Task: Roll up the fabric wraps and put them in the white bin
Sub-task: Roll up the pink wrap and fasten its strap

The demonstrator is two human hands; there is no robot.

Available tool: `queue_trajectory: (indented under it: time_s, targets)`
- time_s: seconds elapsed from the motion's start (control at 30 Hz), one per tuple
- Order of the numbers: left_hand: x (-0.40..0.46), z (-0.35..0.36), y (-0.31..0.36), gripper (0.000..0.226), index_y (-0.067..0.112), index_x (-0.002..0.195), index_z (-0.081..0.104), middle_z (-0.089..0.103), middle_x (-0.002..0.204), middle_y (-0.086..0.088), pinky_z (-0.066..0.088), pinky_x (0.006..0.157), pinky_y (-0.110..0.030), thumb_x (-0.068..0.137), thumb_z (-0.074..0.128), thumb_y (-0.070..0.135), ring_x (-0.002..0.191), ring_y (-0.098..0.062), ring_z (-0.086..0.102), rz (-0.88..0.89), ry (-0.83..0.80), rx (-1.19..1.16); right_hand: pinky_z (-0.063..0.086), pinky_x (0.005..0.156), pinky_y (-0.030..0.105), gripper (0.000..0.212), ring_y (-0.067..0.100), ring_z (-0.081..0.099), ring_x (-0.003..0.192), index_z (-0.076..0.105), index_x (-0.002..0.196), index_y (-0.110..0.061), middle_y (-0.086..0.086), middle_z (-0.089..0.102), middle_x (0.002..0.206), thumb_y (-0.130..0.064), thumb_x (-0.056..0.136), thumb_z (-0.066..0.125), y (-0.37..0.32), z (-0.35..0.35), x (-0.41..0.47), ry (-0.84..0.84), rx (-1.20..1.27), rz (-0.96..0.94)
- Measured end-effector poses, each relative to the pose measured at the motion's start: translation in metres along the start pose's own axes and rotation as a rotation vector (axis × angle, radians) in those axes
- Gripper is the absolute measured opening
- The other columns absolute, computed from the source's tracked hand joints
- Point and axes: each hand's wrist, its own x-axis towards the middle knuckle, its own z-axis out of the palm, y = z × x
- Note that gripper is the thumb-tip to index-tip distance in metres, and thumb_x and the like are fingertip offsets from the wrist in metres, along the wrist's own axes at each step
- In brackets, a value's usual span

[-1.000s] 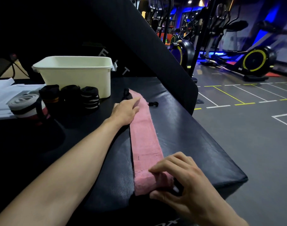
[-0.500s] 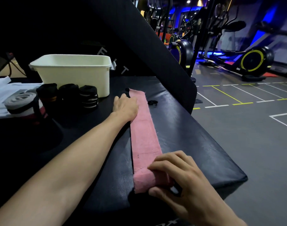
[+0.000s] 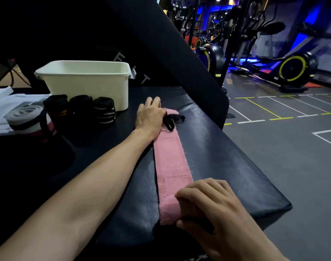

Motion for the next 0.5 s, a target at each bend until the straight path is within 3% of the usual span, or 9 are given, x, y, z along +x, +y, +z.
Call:
queue_trajectory:
  time_s: [0.13,0.23,0.33,0.43,0.5]
  targets:
    - [0.0,0.003,-0.004,0.029,0.019,0.115,0.072,0.049,0.115,-0.004,0.04,0.083,-0.038,0.105,0.051,0.036,0.11,-0.027,0.048,-0.074,-0.148,-0.151,0.048,0.085,0.037,0.033,0.011,0.061,0.096,0.059,0.12,-0.035,-0.015,0.058,0.105,-0.048,0.09,0.068,-0.002,-0.001,-0.003,-0.01,-0.005,-0.009]
    - [0.0,0.002,-0.011,0.04,0.028,0.133,0.065,0.047,0.128,-0.005,0.037,0.102,-0.045,0.107,0.04,0.046,0.123,-0.029,0.043,-0.098,-0.333,-0.285,0.049,0.084,0.038,0.034,0.012,0.061,0.096,0.056,0.12,-0.037,-0.016,0.057,0.105,-0.047,0.089,0.067,-0.003,-0.001,-0.004,-0.017,0.005,-0.006]
    - [-0.001,-0.004,-0.017,0.044,0.03,0.13,0.065,0.045,0.133,-0.003,0.031,0.105,-0.045,0.101,0.042,0.054,0.128,-0.029,0.04,-0.069,-0.43,-0.323,0.049,0.084,0.038,0.033,0.01,0.061,0.097,0.057,0.12,-0.037,-0.018,0.058,0.107,-0.047,0.09,0.067,-0.002,-0.001,-0.003,-0.016,0.017,0.0]
    - [-0.007,-0.02,-0.024,0.068,0.023,0.135,0.058,0.04,0.147,-0.002,0.028,0.111,-0.047,0.091,0.046,0.073,0.134,-0.031,0.041,-0.035,-0.545,-0.361,0.049,0.084,0.037,0.032,0.009,0.06,0.099,0.06,0.12,-0.036,-0.018,0.059,0.109,-0.048,0.092,0.066,-0.002,0.001,-0.003,-0.009,0.023,0.01]
    - [-0.011,-0.033,-0.026,0.085,0.021,0.15,0.045,0.03,0.161,-0.001,0.015,0.122,-0.052,0.09,0.045,0.08,0.145,-0.032,0.035,-0.004,-0.654,-0.393,0.047,0.086,0.035,0.032,0.008,0.059,0.101,0.06,0.119,-0.035,-0.019,0.058,0.111,-0.048,0.091,0.066,-0.003,0.003,-0.002,0.011,0.014,0.016]
